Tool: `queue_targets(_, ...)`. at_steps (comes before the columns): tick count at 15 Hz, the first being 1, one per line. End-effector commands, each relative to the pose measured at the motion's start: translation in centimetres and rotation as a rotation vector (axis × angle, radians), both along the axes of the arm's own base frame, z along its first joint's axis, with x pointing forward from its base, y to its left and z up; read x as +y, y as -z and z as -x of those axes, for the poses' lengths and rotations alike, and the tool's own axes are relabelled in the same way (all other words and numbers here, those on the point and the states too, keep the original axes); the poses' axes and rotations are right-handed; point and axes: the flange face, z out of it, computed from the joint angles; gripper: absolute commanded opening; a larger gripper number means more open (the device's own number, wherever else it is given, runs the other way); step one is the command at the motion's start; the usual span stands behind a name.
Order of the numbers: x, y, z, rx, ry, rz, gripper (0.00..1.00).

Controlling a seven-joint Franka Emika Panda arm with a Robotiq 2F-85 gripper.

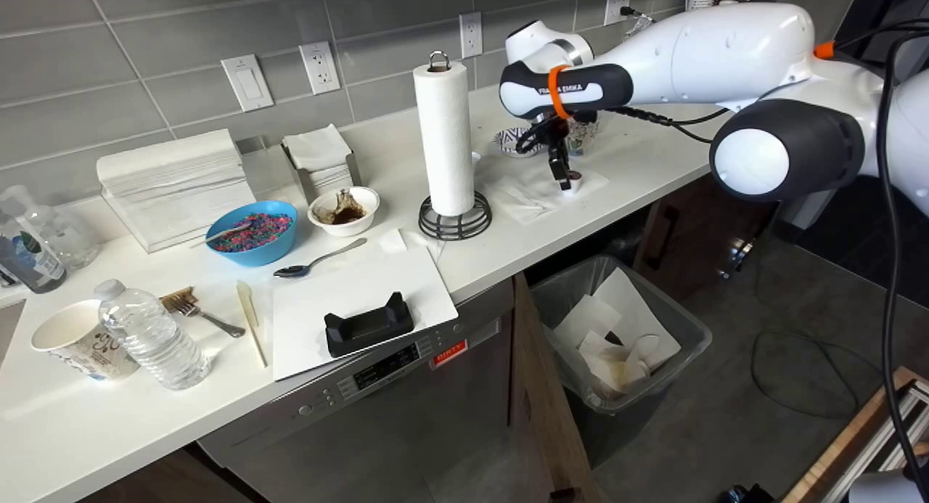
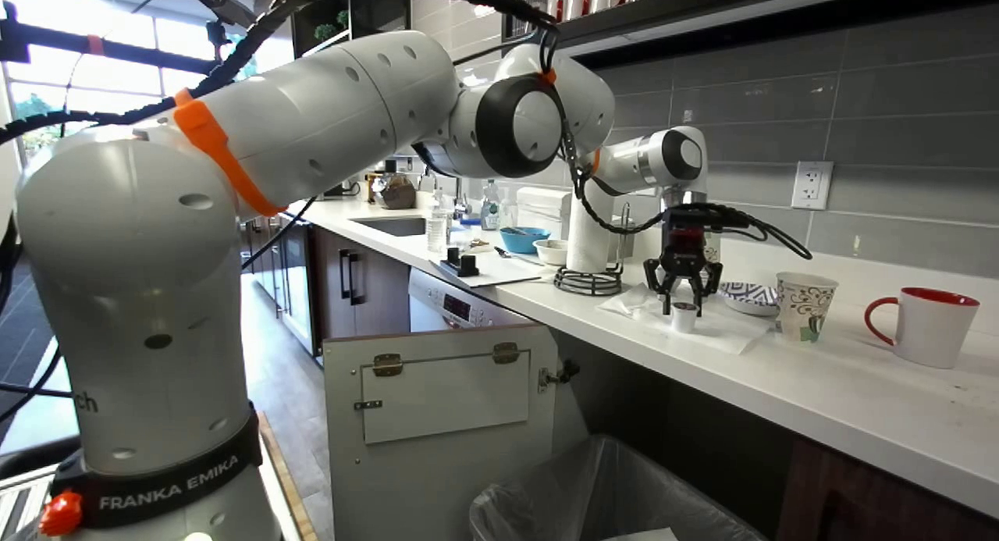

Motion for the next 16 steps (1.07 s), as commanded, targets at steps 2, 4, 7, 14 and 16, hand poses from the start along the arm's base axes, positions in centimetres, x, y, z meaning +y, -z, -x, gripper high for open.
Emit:
queue_targets(2,0.00,0.75,0.37,0.043,0.011,0.013,0.40)
queue_targets(4,-0.01,0.85,0.39,0.045,0.013,0.012,0.14)
queue_targets(7,-0.03,0.81,0.37,0.042,0.015,0.013,0.14)
queue_targets(14,0.15,0.22,0.35,0.034,0.023,0.015,0.73)
queue_targets(16,-0.18,0.54,0.48,0.041,0.034,0.014,0.86)
